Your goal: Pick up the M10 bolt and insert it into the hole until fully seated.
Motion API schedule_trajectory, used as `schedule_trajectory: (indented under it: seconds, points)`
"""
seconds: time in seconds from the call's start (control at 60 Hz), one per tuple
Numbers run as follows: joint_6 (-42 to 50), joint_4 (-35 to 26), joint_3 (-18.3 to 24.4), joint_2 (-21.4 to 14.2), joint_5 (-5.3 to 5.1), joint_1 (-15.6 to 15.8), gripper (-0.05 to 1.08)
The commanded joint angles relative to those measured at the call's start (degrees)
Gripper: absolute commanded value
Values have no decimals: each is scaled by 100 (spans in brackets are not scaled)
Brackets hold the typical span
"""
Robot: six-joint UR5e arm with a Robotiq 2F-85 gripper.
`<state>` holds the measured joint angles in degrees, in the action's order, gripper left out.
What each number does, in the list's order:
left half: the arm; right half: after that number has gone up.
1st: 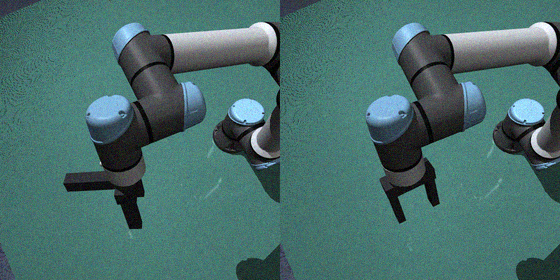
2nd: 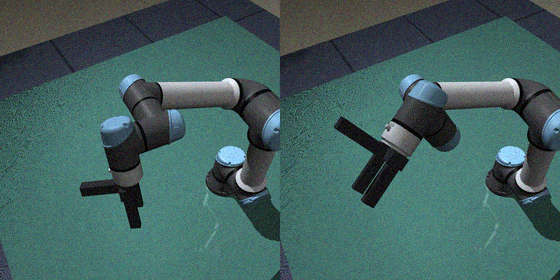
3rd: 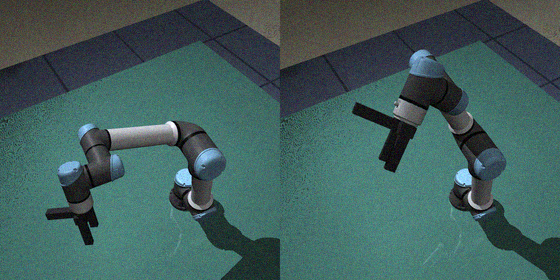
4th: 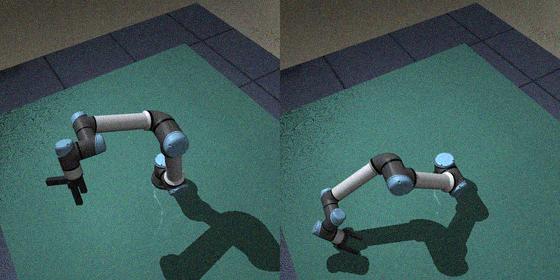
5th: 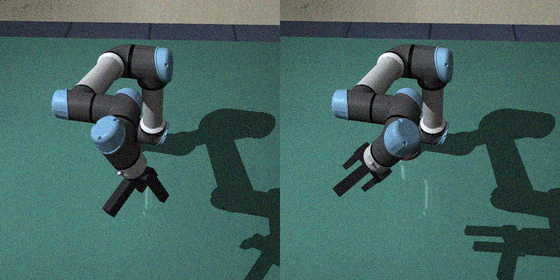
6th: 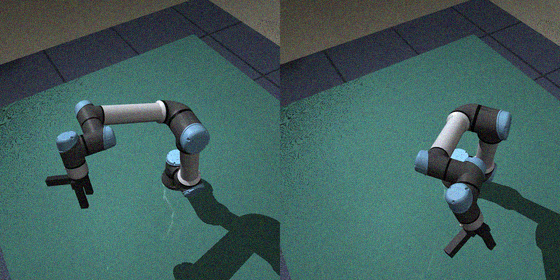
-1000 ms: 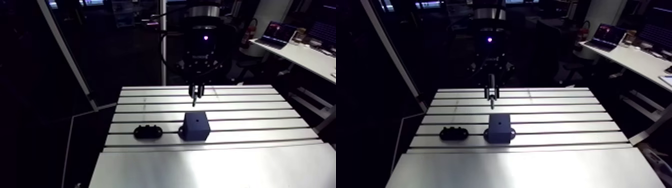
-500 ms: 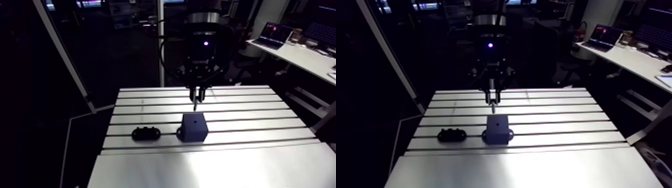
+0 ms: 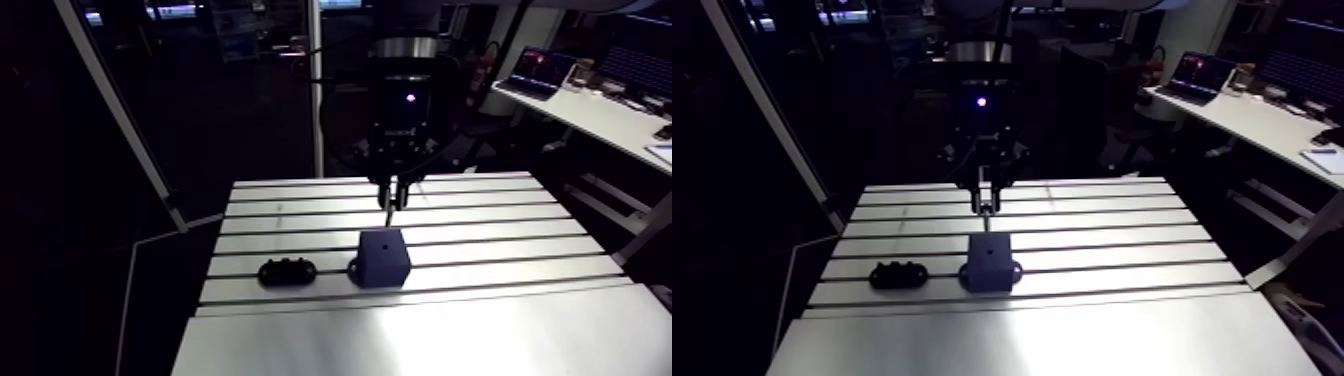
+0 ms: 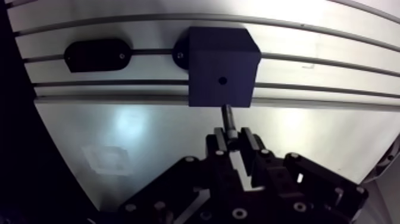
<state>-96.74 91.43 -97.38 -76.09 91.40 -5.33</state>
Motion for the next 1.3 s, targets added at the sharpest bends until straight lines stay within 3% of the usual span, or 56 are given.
schedule_trajectory:
  seconds: [0.017, 1.3]
  points:
    - [-93, 266, -89, -68, 5, -4, 108]
    - [-86, 450, -365, -24, -3, -92, 108]
